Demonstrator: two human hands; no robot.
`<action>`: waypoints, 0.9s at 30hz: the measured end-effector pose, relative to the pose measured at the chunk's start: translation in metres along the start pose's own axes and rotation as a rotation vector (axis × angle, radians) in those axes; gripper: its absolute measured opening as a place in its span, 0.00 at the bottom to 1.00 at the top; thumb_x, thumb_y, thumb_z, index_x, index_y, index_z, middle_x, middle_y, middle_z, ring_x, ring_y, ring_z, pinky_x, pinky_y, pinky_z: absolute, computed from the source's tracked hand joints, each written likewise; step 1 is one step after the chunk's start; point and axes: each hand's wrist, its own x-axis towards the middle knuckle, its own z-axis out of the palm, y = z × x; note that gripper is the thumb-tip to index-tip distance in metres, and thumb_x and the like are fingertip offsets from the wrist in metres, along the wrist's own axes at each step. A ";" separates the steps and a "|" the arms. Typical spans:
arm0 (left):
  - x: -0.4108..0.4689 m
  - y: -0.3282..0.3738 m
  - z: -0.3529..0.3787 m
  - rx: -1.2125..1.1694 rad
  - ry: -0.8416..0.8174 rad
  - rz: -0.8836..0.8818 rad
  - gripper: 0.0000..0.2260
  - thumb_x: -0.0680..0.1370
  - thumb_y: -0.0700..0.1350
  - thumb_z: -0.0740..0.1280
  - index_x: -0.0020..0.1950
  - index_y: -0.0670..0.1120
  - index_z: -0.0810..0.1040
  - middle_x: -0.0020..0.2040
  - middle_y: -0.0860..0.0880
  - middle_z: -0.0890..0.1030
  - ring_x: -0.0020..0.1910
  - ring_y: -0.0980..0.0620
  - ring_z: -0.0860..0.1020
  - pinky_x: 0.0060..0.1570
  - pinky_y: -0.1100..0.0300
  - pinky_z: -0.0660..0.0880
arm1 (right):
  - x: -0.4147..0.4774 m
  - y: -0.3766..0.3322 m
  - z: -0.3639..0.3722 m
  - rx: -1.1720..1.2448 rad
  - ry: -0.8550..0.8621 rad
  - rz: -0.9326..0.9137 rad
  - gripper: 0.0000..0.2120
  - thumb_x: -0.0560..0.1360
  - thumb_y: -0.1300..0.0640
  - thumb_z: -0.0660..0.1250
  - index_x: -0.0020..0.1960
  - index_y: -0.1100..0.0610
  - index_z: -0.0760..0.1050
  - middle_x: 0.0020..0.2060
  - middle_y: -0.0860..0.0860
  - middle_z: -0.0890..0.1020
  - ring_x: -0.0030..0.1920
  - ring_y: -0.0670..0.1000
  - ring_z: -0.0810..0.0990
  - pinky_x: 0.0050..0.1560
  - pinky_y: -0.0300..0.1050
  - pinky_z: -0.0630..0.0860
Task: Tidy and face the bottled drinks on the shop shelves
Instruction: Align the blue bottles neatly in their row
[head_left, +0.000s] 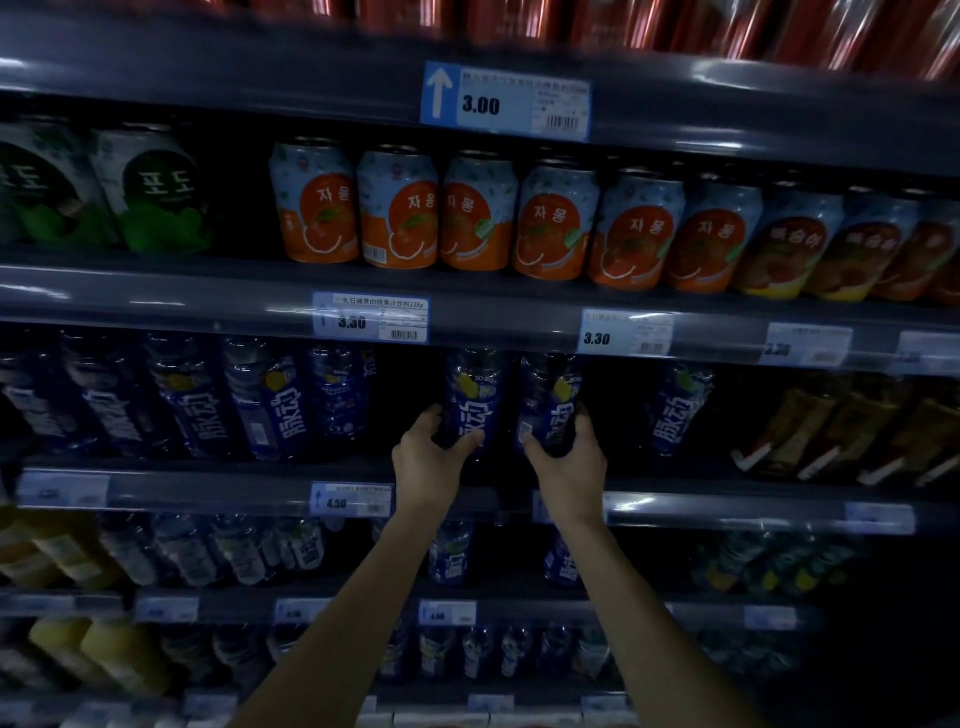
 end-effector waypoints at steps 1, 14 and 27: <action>0.000 0.000 0.000 -0.002 -0.004 0.001 0.36 0.69 0.54 0.76 0.73 0.45 0.67 0.67 0.45 0.75 0.66 0.49 0.73 0.54 0.63 0.70 | 0.000 0.000 -0.001 -0.002 0.004 0.003 0.30 0.71 0.52 0.74 0.70 0.53 0.67 0.55 0.49 0.80 0.55 0.46 0.78 0.60 0.45 0.75; -0.010 0.002 0.002 -0.011 -0.006 0.019 0.36 0.68 0.54 0.76 0.72 0.43 0.69 0.66 0.45 0.77 0.64 0.51 0.75 0.57 0.61 0.72 | 0.000 -0.001 -0.010 -0.083 -0.019 0.059 0.40 0.68 0.43 0.75 0.73 0.55 0.63 0.66 0.53 0.74 0.66 0.53 0.71 0.65 0.51 0.71; -0.017 0.001 -0.001 0.031 0.007 0.054 0.31 0.70 0.55 0.75 0.69 0.43 0.73 0.62 0.47 0.80 0.62 0.52 0.76 0.56 0.61 0.76 | -0.004 0.000 -0.013 -0.057 -0.043 0.061 0.38 0.69 0.46 0.75 0.73 0.54 0.63 0.63 0.53 0.76 0.63 0.52 0.74 0.63 0.52 0.73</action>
